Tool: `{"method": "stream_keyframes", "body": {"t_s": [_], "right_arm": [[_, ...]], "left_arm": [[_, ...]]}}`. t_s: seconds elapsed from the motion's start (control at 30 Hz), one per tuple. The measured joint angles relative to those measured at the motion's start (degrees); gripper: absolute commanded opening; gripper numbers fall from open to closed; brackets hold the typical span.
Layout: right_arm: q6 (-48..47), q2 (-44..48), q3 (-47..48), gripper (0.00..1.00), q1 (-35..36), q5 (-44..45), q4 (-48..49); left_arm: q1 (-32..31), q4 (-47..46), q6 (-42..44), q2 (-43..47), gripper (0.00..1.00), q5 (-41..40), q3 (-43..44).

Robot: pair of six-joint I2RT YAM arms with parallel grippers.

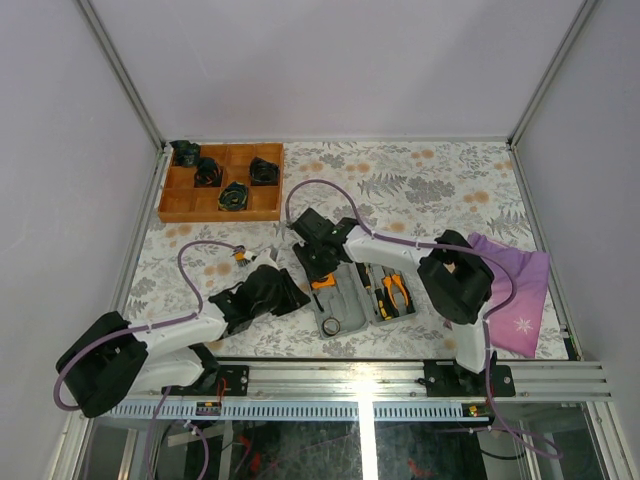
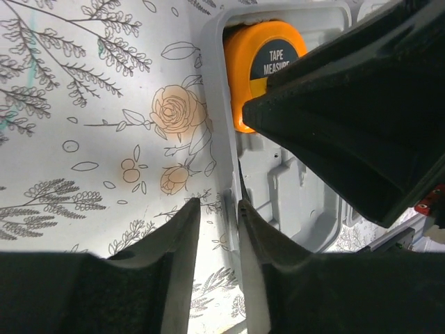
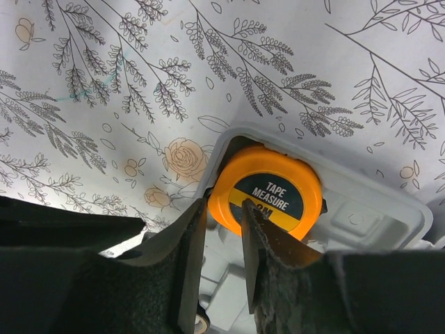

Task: Sort the tools into containers
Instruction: Place the engineering item in the storage box, then pick up the engineering item from the center of the board.

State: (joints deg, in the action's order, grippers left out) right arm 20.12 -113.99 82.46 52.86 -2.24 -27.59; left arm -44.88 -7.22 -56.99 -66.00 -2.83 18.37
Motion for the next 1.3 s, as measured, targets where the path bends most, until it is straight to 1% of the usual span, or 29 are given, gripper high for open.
{"method": "stream_keyframes", "body": {"t_s": [0.13,0.2,0.27,0.37,0.47,0.57,0.63,0.73,0.8,0.9,1.1,1.3], "right_arm": [[-0.7,2.5,-2.7,0.47,0.2,1.0,1.4],[-1.1,5.5,-5.0,0.51,0.2,1.4,1.9],[-1.5,9.4,-6.9,0.53,0.2,1.8,3.3],[-1.6,16.7,-9.4,0.55,0.2,3.3,6.6],[-1.5,24.7,-12.8,0.56,0.3,5.4,10.5],[-1.0,31.3,-17.7,0.58,0.3,7.7,13.8],[-0.7,34.4,-21.4,0.59,0.3,9.0,15.1],[-0.2,37.8,-27.0,0.6,0.3,10.7,15.3],[0.1,39.6,-29.8,0.6,0.3,11.5,15.2],[0.9,43.1,-33.7,0.6,0.3,12.3,15.3],[2.6,49.6,-39.3,0.6,0.3,12.3,16.9],[3.3,50.1,-41.2,0.6,0.3,11.7,17.8]], "left_arm": [[0.1,5.4,-0.2,2.1,0.45,-1.8,1.9],[0.3,9.3,-0.2,4.3,0.52,-3.3,3.4],[0.5,13.2,-0.2,6.6,0.57,-5.0,5.2],[1.3,19.5,-0.1,10.1,0.6,-8.2,9.2],[3.4,25.4,0.1,11.4,0.61,-11.5,14.4],[7.7,30.2,0.8,11.4,0.65,-14.5,18.7],[11.7,33.0,1.7,10.8,0.67,-15.8,20.6],[18.5,36.3,3.4,7.8,0.69,-16.6,23.0],[21.9,37.7,4.4,4.8,0.7,-16.8,24.0],[25.1,38.7,5.8,-0.7,0.71,-17.3,24.9],[28.1,39.1,8.3,-12.9,0.72,-17.5,27.6],[29.8,38.3,10.7,-20.3,0.72,-17.6,29.8]]}}
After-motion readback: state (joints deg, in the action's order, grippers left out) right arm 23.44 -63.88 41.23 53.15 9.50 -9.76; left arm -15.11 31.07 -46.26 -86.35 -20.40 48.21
